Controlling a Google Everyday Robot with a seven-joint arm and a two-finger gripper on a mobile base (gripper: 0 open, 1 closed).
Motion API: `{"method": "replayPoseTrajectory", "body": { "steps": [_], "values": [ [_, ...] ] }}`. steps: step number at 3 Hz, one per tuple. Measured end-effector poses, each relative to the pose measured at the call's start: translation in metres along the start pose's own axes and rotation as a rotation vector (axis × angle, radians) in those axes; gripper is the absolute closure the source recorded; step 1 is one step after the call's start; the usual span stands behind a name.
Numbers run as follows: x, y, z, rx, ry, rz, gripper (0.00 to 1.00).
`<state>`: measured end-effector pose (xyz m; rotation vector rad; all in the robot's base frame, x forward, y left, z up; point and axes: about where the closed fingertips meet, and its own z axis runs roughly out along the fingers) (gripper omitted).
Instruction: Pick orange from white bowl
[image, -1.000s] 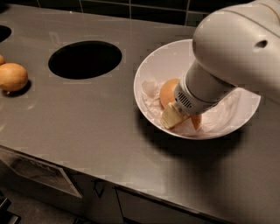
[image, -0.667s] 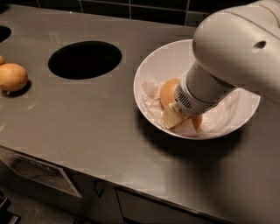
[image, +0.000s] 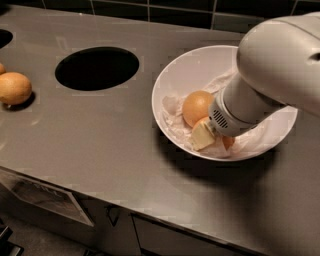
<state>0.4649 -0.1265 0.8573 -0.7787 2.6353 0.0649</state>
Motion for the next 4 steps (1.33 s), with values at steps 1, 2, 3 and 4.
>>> {"method": "replayPoseTrajectory", "body": {
  "steps": [1,2,3,4],
  "values": [
    [0.0031,-0.0018,0.0021,-0.019,-0.005,0.014,0.5],
    [0.0031,-0.0018,0.0021,-0.019,-0.005,0.014,0.73],
    [0.0031,-0.0018,0.0021,-0.019,-0.005,0.014,0.95],
    [0.0031,-0.0018,0.002,-0.019,-0.005,0.014,1.0]
  ]
}}
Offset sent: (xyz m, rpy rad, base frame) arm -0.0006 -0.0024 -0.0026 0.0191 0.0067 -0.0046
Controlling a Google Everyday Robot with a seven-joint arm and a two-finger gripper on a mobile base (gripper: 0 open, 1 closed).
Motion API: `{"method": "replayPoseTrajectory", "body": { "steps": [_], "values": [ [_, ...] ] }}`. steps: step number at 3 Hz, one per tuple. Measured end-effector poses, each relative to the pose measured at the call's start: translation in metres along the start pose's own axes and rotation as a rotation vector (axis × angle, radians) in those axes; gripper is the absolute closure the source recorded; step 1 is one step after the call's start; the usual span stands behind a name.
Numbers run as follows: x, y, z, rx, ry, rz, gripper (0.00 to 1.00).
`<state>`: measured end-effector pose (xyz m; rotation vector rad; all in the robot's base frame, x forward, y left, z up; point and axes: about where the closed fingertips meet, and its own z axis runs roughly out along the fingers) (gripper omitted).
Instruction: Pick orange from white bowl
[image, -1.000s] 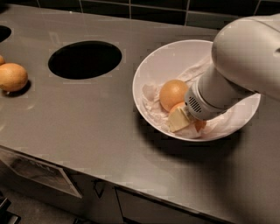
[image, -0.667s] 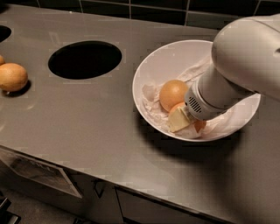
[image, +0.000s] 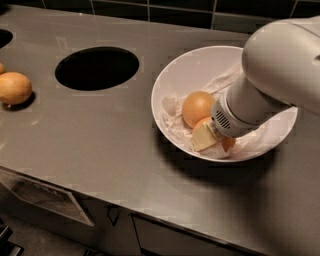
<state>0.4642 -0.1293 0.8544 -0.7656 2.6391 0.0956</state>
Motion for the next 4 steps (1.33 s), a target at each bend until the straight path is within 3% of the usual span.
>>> {"method": "replayPoseTrajectory", "body": {
  "steps": [4],
  "values": [
    [-0.014,0.005,-0.033,0.043,-0.078,-0.038,1.0]
  ]
}}
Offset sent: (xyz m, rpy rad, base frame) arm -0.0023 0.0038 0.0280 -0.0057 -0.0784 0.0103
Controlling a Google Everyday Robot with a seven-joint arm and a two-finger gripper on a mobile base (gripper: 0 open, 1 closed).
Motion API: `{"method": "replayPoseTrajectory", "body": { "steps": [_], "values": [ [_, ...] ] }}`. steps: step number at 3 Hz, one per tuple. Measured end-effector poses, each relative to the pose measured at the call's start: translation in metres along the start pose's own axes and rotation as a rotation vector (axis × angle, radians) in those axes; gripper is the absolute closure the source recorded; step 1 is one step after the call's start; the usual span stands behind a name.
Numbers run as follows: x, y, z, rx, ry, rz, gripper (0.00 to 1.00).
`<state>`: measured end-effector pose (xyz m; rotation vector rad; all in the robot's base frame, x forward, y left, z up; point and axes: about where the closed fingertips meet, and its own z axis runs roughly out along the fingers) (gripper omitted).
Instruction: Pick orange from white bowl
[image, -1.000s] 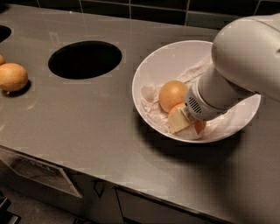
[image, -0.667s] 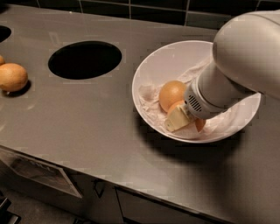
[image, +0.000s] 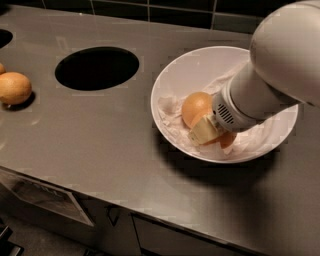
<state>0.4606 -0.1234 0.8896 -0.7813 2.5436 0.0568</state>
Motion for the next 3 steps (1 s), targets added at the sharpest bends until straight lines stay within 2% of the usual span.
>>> {"method": "replayPoseTrajectory", "body": {
  "steps": [2,3],
  "values": [
    [-0.008,0.002,-0.019,0.021,-0.032,-0.022,1.0],
    [-0.02,0.007,-0.04,0.041,-0.061,-0.049,1.0]
  ]
}}
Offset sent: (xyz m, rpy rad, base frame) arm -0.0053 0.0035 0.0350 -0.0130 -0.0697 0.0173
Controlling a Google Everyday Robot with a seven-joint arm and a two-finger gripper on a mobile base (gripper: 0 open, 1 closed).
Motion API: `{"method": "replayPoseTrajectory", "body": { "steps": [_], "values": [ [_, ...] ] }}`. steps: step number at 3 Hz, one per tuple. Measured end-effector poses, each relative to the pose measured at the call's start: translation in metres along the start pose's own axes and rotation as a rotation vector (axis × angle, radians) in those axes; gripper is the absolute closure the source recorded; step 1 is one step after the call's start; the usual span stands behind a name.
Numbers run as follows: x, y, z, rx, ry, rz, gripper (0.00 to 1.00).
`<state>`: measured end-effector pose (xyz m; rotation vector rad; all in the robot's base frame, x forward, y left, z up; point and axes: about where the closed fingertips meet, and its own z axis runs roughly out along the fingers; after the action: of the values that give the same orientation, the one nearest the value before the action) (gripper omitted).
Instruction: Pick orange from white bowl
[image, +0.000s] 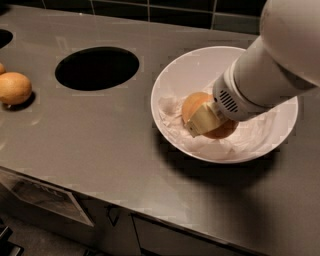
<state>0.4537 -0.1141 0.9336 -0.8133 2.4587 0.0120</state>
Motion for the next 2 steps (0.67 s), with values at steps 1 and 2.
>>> {"method": "replayPoseTrajectory", "body": {
  "steps": [1,2],
  "values": [
    [-0.007,0.002,-0.011,0.01,-0.017,-0.015,1.0],
    [-0.029,0.018,-0.06,0.039,-0.11,-0.082,1.0]
  ]
}}
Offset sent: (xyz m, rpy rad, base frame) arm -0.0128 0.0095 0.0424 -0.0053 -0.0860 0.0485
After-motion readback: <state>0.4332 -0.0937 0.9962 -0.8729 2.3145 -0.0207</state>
